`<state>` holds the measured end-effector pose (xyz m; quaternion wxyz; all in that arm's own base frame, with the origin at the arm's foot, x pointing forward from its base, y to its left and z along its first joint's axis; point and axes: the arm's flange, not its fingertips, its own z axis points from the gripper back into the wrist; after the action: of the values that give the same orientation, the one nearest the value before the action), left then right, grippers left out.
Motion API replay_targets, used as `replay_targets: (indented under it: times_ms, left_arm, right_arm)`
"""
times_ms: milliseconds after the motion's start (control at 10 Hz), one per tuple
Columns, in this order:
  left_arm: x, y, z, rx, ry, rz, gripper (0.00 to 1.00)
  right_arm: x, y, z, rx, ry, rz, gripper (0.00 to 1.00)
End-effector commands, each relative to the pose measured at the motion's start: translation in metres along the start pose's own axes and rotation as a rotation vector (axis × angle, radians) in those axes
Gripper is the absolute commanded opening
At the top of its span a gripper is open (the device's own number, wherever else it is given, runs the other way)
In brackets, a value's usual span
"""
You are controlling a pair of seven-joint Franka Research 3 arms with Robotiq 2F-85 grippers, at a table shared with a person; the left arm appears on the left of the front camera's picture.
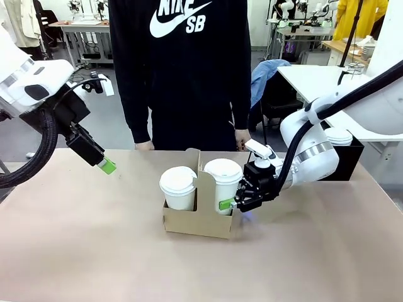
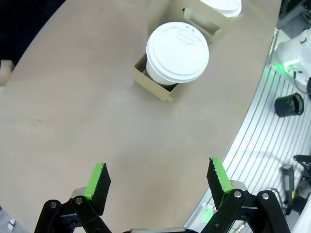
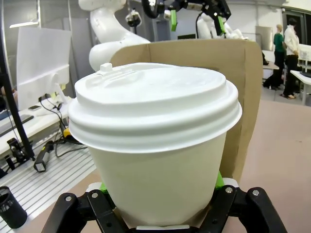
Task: Pour a drink into a cup and package it in a carrier.
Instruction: Insert the held 600 ml Paper Cup into the Cup Carrier.
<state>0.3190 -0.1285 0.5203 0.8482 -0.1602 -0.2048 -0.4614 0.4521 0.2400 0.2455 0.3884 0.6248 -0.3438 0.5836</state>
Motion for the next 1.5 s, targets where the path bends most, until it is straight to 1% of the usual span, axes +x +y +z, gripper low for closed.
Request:
replay_targets:
  times_ms: [0, 200, 300, 600, 700, 1000, 1200, 1400]
  left_arm:
    - [-0.002, 0.000, 0.000, 0.003, 0.008, -0.010, 1.00]
    - [-0.002, 0.000, 0.000, 0.003, 0.008, -0.010, 1.00]
    - [-0.002, 0.000, 0.000, 0.003, 0.008, -0.010, 1.00]
    - [-0.002, 0.000, 0.000, 0.003, 0.008, -0.010, 1.00]
    - [-0.002, 0.000, 0.000, 0.003, 0.008, -0.010, 1.00]
    - [-0.002, 0.000, 0.000, 0.003, 0.008, -0.010, 1.00]
    - [-0.002, 0.000, 0.000, 0.003, 0.008, -0.010, 1.00]
    - [-0.002, 0.000, 0.000, 0.003, 0.008, -0.010, 1.00]
  right_arm:
    - [-0.003, -0.006, 0.001, 0.042, 0.015, 0.058, 0.81]
    - [-0.007, -0.006, 0.002, 0.046, 0.030, 0.071, 0.81]
    - [-0.009, -0.004, 0.002, 0.042, 0.068, 0.099, 1.00]
    - [0.002, 0.002, 0.007, 0.031, 0.105, 0.108, 1.00]
    - [0.007, 0.006, 0.012, 0.025, 0.119, 0.108, 1.00]
    - [0.019, 0.014, 0.036, -0.024, 0.118, 0.108, 1.00]
    - [0.023, 0.021, 0.063, -0.082, 0.129, 0.081, 1.00]
    - [0.037, 0.041, 0.097, -0.193, 0.167, 0.036, 1.00]
